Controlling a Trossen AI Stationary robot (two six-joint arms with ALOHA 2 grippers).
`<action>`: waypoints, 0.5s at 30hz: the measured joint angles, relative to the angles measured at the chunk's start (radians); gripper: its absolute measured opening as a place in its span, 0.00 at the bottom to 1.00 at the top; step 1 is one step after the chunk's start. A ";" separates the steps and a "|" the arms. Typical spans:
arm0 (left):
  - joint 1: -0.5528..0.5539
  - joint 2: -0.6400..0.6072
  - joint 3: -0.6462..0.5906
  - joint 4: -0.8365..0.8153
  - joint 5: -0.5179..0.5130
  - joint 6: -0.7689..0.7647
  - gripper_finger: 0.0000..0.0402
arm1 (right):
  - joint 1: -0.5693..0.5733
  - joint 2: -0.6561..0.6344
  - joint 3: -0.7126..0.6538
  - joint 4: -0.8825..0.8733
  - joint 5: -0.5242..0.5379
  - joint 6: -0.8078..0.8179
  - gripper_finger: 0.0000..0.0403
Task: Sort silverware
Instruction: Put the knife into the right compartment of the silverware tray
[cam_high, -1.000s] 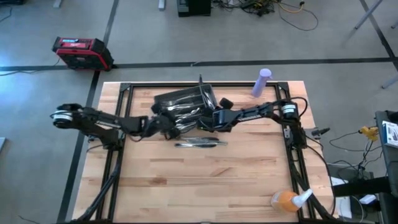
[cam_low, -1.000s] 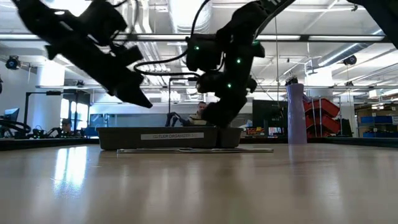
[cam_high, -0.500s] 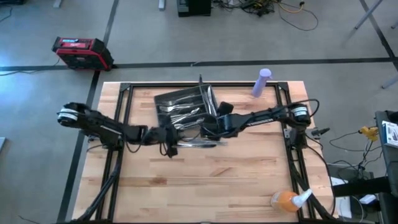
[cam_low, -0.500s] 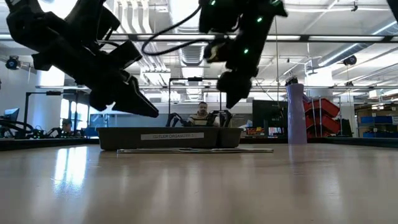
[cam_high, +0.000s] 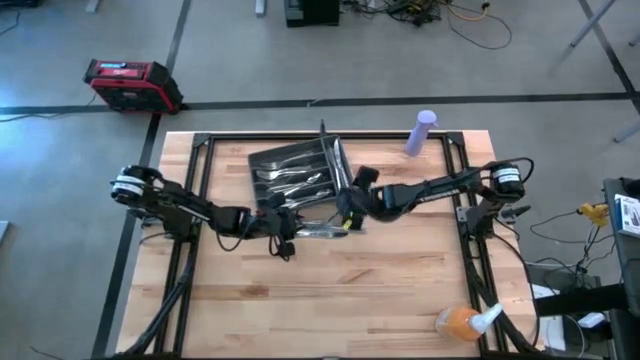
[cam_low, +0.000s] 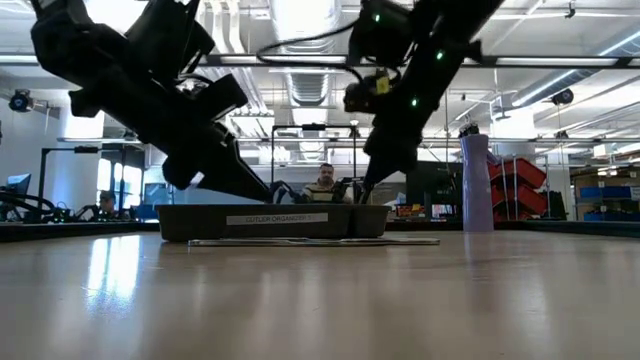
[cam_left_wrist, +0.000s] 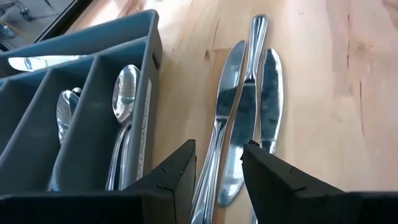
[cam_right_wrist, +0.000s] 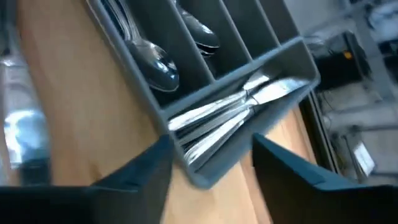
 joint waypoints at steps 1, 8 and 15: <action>-0.002 -0.006 0.000 -0.002 0.000 -0.009 0.29 | -0.026 0.004 -0.005 0.020 -0.023 -0.047 0.38; -0.020 -0.030 -0.024 -0.049 0.000 -0.130 0.29 | -0.246 0.085 0.072 0.055 -0.146 -0.290 0.04; -0.037 -0.014 -0.037 -0.046 -0.001 -0.224 0.29 | -0.364 0.244 0.221 -0.047 -0.282 -0.351 0.01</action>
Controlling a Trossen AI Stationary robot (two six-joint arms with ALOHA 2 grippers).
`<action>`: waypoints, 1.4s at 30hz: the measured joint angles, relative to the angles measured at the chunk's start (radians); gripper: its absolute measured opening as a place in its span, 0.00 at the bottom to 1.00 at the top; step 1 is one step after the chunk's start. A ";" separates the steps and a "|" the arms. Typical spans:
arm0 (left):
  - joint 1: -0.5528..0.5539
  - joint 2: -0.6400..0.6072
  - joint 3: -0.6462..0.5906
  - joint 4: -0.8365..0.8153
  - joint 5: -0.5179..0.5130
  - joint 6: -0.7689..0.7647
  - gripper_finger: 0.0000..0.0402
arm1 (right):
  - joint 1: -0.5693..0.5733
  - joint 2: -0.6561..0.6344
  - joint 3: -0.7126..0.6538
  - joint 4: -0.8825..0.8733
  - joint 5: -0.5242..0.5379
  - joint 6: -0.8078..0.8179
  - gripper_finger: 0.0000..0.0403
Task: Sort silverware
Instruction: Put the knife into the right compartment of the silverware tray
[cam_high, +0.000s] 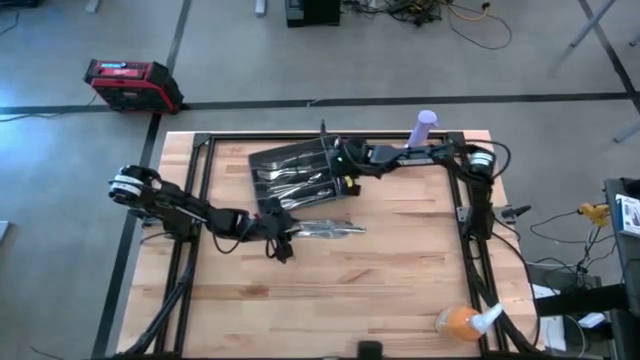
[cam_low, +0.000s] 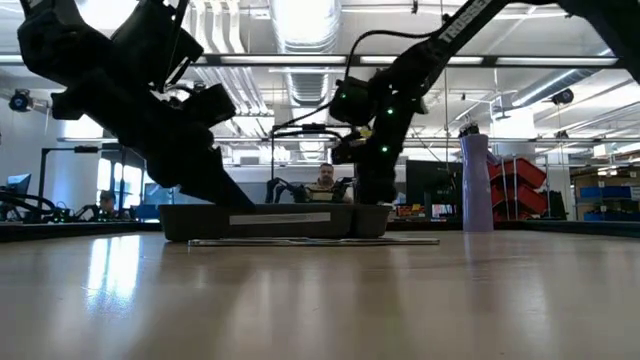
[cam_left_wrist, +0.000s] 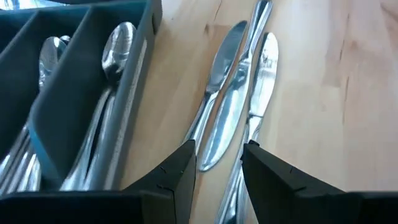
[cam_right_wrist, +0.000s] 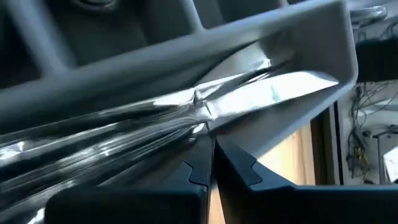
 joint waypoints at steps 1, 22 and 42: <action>-0.004 0.000 0.000 -0.003 0.000 -0.004 0.29 | -0.005 0.024 0.027 -0.003 -0.002 -0.005 0.01; -0.038 -0.038 0.073 -0.356 -0.023 -0.035 0.29 | 0.247 -0.249 -0.155 0.010 -0.533 0.115 0.00; -0.046 -0.008 0.058 -0.320 0.132 -0.121 0.29 | 0.498 -0.161 -0.625 0.949 -0.164 0.321 0.28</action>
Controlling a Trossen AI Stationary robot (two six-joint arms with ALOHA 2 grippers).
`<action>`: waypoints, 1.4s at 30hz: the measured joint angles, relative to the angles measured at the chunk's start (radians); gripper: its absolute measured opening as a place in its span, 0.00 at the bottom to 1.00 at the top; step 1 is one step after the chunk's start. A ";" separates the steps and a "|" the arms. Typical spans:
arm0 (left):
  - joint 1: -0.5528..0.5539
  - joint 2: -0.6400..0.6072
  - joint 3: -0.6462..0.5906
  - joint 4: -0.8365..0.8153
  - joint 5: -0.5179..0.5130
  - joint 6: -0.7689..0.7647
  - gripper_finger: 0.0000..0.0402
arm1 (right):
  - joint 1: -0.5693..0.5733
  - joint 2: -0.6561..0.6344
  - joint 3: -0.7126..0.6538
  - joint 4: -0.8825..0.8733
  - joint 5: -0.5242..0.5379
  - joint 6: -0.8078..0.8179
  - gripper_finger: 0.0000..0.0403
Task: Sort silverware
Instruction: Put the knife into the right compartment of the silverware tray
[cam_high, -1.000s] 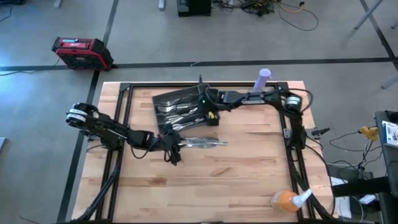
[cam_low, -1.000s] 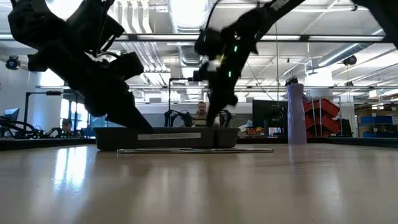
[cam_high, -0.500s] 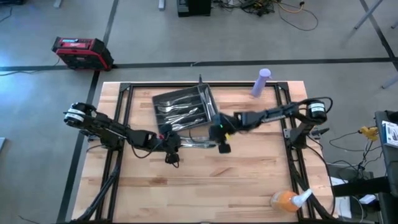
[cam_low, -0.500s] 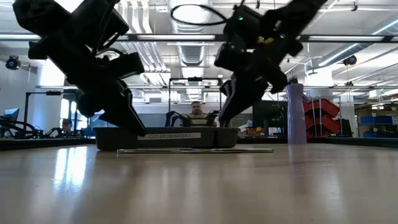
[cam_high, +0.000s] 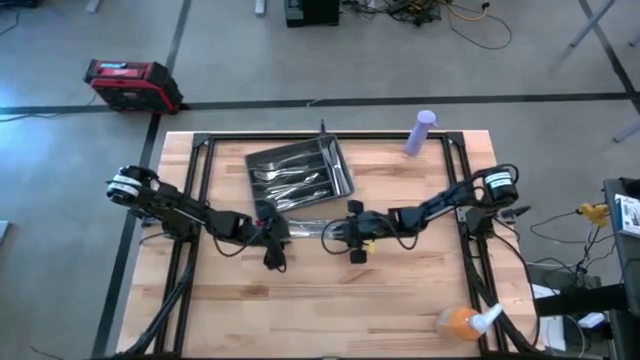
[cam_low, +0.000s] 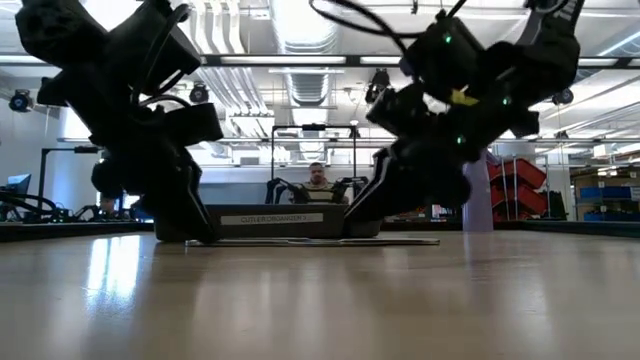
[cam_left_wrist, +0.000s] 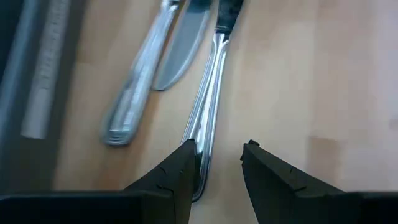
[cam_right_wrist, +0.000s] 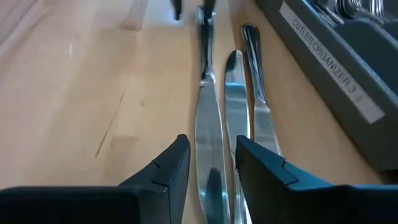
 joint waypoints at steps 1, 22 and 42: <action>-0.006 0.001 0.000 0.005 0.004 -0.012 0.29 | 0.000 0.020 0.005 0.012 0.003 0.004 0.27; -0.097 -0.087 0.008 -0.143 -0.024 -0.105 0.29 | -0.019 0.094 0.013 -0.031 -0.039 0.067 0.00; -0.254 0.222 -0.244 0.682 -0.335 -0.169 0.29 | -0.019 0.092 -0.002 -0.004 -0.042 0.066 0.00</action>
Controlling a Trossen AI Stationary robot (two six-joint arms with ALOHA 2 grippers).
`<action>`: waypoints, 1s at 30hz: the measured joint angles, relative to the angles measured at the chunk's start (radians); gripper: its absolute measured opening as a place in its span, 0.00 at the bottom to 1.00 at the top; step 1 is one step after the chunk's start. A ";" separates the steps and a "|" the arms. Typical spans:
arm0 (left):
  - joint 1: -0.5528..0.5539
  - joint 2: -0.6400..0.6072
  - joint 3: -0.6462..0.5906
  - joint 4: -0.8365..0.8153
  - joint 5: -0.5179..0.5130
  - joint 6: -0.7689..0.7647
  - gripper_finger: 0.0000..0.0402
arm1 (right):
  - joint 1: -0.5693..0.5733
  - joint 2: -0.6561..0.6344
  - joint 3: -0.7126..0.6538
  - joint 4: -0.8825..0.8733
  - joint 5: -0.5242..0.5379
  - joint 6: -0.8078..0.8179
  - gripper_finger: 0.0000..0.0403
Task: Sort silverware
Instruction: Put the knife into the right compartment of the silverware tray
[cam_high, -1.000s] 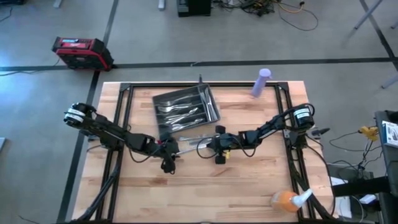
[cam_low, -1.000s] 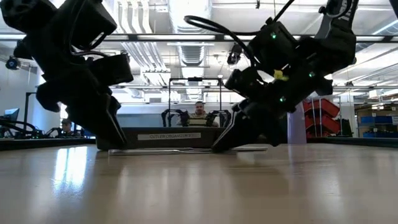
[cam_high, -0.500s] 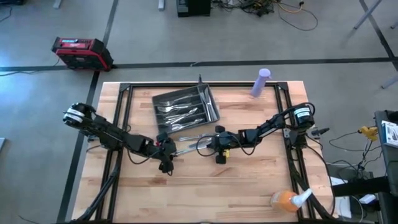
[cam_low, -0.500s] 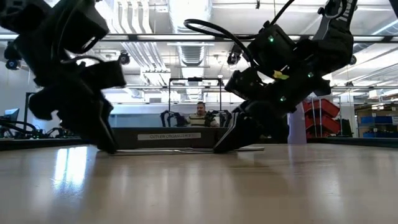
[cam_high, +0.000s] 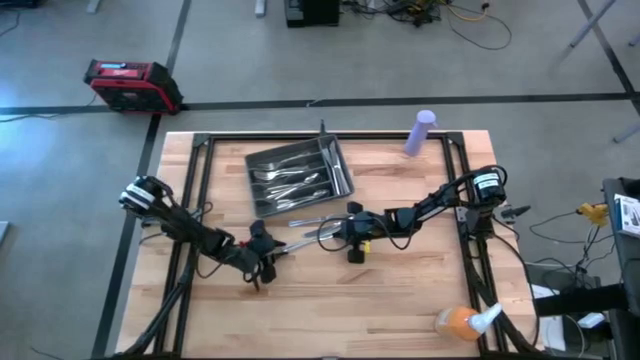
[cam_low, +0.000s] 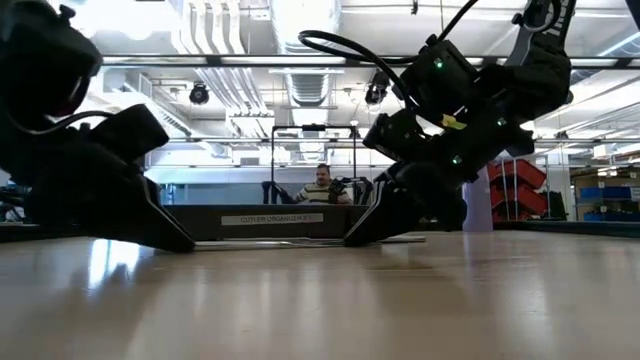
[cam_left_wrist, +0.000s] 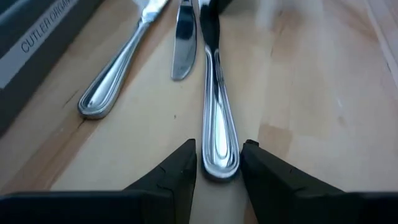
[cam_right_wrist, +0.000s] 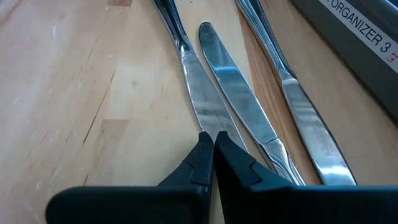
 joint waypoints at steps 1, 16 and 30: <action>-0.005 0.036 0.000 0.051 -0.016 0.002 0.29 | 0.000 0.000 0.000 0.003 0.003 0.001 0.00; -0.087 0.251 0.010 0.240 -0.225 -0.106 0.24 | 0.000 -0.002 -0.003 0.029 0.025 -0.003 0.00; -0.081 0.138 0.011 0.167 -0.175 0.011 0.16 | -0.004 -0.123 0.062 0.049 0.085 0.103 0.00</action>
